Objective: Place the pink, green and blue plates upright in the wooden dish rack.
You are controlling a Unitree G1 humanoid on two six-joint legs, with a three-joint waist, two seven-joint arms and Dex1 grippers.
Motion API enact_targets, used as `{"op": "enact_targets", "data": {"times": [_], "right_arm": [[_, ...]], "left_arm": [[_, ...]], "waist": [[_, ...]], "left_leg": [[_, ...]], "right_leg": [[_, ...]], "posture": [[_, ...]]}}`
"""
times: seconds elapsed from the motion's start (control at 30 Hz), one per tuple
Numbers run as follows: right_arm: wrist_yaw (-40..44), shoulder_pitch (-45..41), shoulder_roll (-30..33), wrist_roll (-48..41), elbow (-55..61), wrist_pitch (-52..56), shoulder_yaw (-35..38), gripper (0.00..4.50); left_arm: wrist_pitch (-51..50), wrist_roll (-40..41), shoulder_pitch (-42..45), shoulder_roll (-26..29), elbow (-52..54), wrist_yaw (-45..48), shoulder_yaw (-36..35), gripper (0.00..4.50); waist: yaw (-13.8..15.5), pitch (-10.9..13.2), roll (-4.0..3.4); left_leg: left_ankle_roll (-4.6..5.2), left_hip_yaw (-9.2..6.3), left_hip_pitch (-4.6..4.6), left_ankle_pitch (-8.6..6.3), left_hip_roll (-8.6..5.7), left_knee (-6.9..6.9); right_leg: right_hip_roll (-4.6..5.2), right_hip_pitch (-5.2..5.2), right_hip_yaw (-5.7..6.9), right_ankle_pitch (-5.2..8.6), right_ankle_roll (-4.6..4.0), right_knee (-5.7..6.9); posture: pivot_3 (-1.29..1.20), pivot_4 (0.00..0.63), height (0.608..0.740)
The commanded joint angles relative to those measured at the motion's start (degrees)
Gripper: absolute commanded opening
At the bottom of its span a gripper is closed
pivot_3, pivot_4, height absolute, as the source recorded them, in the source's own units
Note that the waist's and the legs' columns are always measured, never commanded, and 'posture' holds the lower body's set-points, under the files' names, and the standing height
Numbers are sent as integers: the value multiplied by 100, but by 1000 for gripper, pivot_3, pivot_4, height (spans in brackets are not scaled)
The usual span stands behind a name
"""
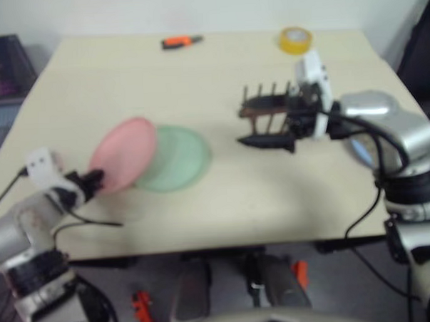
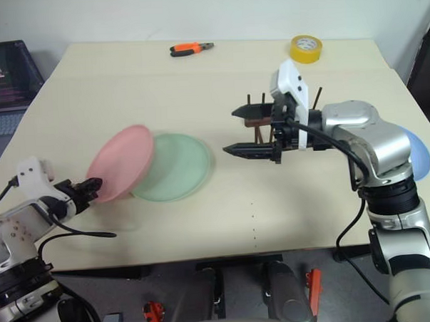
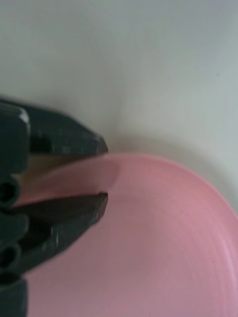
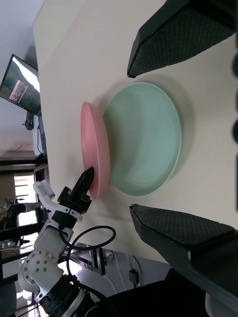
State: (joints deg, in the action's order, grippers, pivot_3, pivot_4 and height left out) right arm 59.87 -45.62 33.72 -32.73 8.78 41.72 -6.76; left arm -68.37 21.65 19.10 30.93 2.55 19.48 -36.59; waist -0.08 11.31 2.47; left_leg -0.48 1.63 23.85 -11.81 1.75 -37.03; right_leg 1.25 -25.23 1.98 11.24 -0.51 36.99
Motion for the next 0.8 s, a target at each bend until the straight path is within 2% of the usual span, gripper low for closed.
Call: {"op": "enact_targets", "data": {"times": [0.03, 0.4, 0.53, 0.57, 0.67, 0.7, 0.8], "right_arm": [[4, -67, 73, -43, 238, -35, 139, 4500], [167, -54, 67, -195, 402, -2, 149, 4500], [190, -240, -62, -148, 553, -154, 64, 4500], [154, -333, -132, -39, 592, -258, -36, 4500], [-89, -572, -464, 601, 612, -721, -602, 4500], [-246, -639, -647, 878, 564, -917, -822, 4500], [-873, -809, -1189, 2156, 165, -1784, -1741, 4500]], "left_arm": [[16, 140, 29, 193, 105, -14, -149, 62], [-86, 918, 350, 835, 143, 236, -871, 24], [-276, 1183, 899, 1102, 332, 96, -962, 24], [-335, 1218, 1110, 1171, 405, 18, -889, 24], [-584, 1164, 2062, 1146, 511, -431, -457, 24], [-627, 1024, 2346, 1155, 541, -582, -86, 24], [-350, 330, 3022, 1393, 603, -751, 1708, 24]], "waist": [[-1, 0, 0], [-1, 0, 0], [5, 3, 5], [4, 6, 10], [5, 8, 20], [7, 5, 24], [4, 1, 29]], "left_leg": [[0, -1, 0, 0, 0, 0], [0, -1, 1, 0, 0, 1], [-1, -2, 4, 0, 0, 0], [-28, 8, 1, -16, 9, 15], [-5, 4, 8, 0, 11, 3], [-6, 4, 6, 1, 6, 2], [-12, 8, 4, 5, 3, 5]], "right_leg": [[0, 0, 1, 0, 0, 0], [-1, -2, 6, 1, -1, -2], [0, -2, 7, 1, -1, -3], [14, -4, 7, 18, -33, -14], [2, -6, 13, 2, -7, -1], [0, -2, 17, 3, -7, 1], [-3, 4, 16, 2, -4, -1]], "posture": [[0, 150, 740], [0, 150, 740], [0, 150, 740], [0, 150, 740], [0, 150, 740], [0, 150, 740], [0, 150, 740]]}}
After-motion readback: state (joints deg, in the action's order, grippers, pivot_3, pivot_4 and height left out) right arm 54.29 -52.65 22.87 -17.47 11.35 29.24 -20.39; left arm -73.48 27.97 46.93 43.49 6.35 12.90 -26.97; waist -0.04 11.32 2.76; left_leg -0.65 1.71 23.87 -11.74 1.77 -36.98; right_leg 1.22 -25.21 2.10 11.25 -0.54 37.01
